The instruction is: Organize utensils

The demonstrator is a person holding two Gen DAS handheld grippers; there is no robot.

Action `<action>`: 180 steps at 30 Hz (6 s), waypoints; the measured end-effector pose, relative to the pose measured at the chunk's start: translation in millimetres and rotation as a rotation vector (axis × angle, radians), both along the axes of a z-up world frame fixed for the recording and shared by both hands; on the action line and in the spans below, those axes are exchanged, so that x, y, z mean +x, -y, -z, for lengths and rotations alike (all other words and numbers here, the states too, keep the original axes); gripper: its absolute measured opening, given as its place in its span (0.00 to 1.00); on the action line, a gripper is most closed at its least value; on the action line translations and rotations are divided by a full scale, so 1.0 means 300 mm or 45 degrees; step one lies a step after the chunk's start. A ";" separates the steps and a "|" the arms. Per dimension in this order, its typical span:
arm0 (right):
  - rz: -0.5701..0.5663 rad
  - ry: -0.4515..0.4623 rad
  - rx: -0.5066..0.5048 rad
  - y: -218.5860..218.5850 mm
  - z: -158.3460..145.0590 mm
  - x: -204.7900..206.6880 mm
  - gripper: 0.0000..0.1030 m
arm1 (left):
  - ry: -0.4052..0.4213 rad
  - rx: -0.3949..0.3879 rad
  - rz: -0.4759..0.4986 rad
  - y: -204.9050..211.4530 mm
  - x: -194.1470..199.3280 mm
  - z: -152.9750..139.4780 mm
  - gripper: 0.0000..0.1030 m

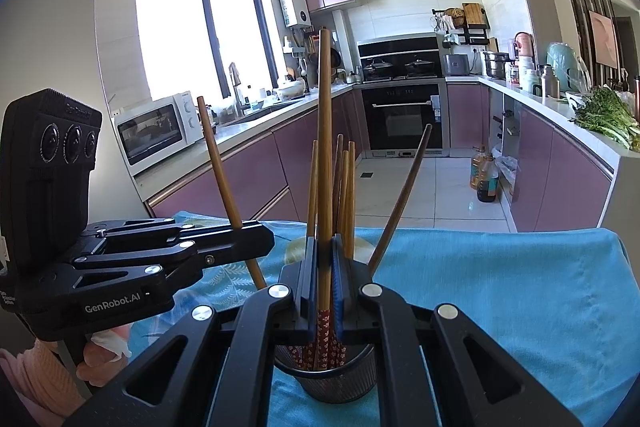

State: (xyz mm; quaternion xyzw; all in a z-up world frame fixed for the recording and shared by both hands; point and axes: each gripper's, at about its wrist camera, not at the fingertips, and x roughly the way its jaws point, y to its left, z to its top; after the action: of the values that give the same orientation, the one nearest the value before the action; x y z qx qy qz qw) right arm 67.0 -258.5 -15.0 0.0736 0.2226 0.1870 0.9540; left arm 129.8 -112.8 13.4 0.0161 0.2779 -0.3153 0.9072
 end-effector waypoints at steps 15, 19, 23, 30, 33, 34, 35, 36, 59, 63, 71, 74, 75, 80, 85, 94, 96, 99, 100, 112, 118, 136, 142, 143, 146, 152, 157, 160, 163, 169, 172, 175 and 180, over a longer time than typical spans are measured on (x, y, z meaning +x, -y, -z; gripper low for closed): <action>-0.007 -0.021 -0.009 -0.002 0.034 0.001 0.06 | -0.026 0.019 0.003 0.022 0.013 0.022 0.07; -0.011 -0.030 -0.012 -0.003 0.041 0.004 0.06 | -0.028 0.022 0.003 0.028 0.016 0.028 0.07; -0.014 -0.035 -0.012 0.003 0.049 0.003 0.06 | -0.029 0.023 0.003 0.030 0.019 0.031 0.07; -0.016 -0.042 -0.013 0.006 0.054 0.005 0.06 | -0.042 0.028 -0.004 0.031 0.031 0.048 0.07; -0.016 -0.047 -0.014 0.008 0.060 0.005 0.06 | -0.048 0.030 -0.007 0.036 0.032 0.053 0.07; -0.016 -0.049 -0.016 0.005 0.062 0.004 0.06 | -0.049 0.031 -0.009 0.039 0.032 0.054 0.07; -0.016 -0.050 -0.017 0.006 0.064 0.003 0.06 | -0.051 0.032 -0.011 0.040 0.036 0.057 0.07; -0.016 -0.052 -0.017 0.006 0.064 0.008 0.06 | -0.053 0.032 -0.011 0.041 0.037 0.058 0.07; -0.025 -0.073 -0.030 -0.008 0.084 0.010 0.06 | -0.078 0.046 -0.046 0.060 0.088 0.077 0.08; -0.029 -0.077 -0.034 -0.011 0.089 0.013 0.06 | -0.086 0.052 -0.049 0.066 0.099 0.085 0.08; -0.032 -0.089 -0.035 -0.007 0.092 0.033 0.06 | -0.107 0.057 -0.057 0.074 0.122 0.107 0.08; -0.033 -0.093 -0.035 -0.006 0.095 0.039 0.06 | -0.114 0.060 -0.058 0.076 0.129 0.114 0.08; -0.033 -0.095 -0.036 -0.011 0.095 0.040 0.06 | -0.115 0.062 -0.058 0.076 0.132 0.117 0.08; -0.034 -0.103 -0.030 0.004 0.095 0.050 0.06 | -0.131 0.058 -0.059 0.076 0.144 0.124 0.08; -0.033 -0.107 -0.024 0.013 0.099 0.049 0.06 | -0.136 0.063 -0.061 0.081 0.157 0.130 0.09; -0.027 -0.115 -0.022 0.014 0.103 0.047 0.07 | -0.141 0.062 -0.062 0.083 0.161 0.133 0.09; -0.026 -0.115 -0.022 0.015 0.104 0.049 0.07 | -0.141 0.065 -0.069 0.085 0.164 0.141 0.09; -0.021 -0.116 -0.020 0.018 0.103 0.049 0.07 | -0.144 0.064 -0.077 0.084 0.173 0.154 0.09; -0.020 -0.116 -0.019 0.020 0.103 0.050 0.07 | -0.145 0.065 -0.077 0.084 0.173 0.155 0.09; -0.011 -0.122 -0.021 0.033 0.106 0.051 0.14 | -0.126 0.068 -0.107 0.064 0.153 0.151 0.28; -0.009 -0.125 -0.020 0.031 0.109 0.052 0.17 | -0.115 0.071 -0.123 0.043 0.136 0.152 0.30; 0.018 -0.102 -0.019 0.023 0.109 0.011 0.44 | 0.049 0.064 -0.263 -0.049 -0.025 0.103 0.61; 0.041 -0.081 -0.030 0.020 0.115 -0.018 0.63 | 0.103 0.057 -0.352 -0.100 -0.082 0.096 0.91; 0.044 -0.080 -0.036 0.015 0.117 -0.022 0.64 | 0.117 0.061 -0.375 -0.108 -0.090 0.096 0.92; 0.058 -0.077 -0.039 0.011 0.126 -0.043 0.69 | 0.136 0.071 -0.417 -0.134 -0.117 0.095 0.94; 0.094 -0.010 -0.083 -0.015 0.116 -0.092 0.85 | 0.184 0.065 -0.502 -0.189 -0.169 0.089 0.95; 0.110 0.051 -0.119 -0.045 0.110 -0.132 0.94 | 0.214 0.055 -0.566 -0.223 -0.209 0.086 0.95; 0.130 0.082 -0.136 -0.054 0.110 -0.157 0.94 | 0.227 0.036 -0.608 -0.254 -0.231 0.084 0.95; 0.152 0.115 -0.138 -0.061 0.108 -0.184 0.94 | 0.248 0.026 -0.652 -0.277 -0.250 0.078 0.95; 0.190 0.164 -0.121 -0.064 0.102 -0.229 0.94 | 0.312 0.043 -0.683 -0.286 -0.298 0.072 0.95; 0.203 0.180 -0.118 -0.064 0.100 -0.245 0.94 | 0.340 0.042 -0.696 -0.290 -0.326 0.064 0.95; 0.216 0.198 -0.112 -0.067 0.100 -0.264 0.94 | 0.372 0.036 -0.722 -0.299 -0.353 0.061 0.95; 0.219 0.215 -0.112 -0.074 0.097 -0.285 0.94 | 0.406 0.038 -0.747 -0.301 -0.387 0.061 0.95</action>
State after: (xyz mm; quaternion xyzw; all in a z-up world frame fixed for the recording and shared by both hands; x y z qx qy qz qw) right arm -18.4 -236.3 -44.0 0.0345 0.1424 0.1000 0.9841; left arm 13.7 -22.6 -5.0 -0.0020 0.1300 -0.0301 0.9911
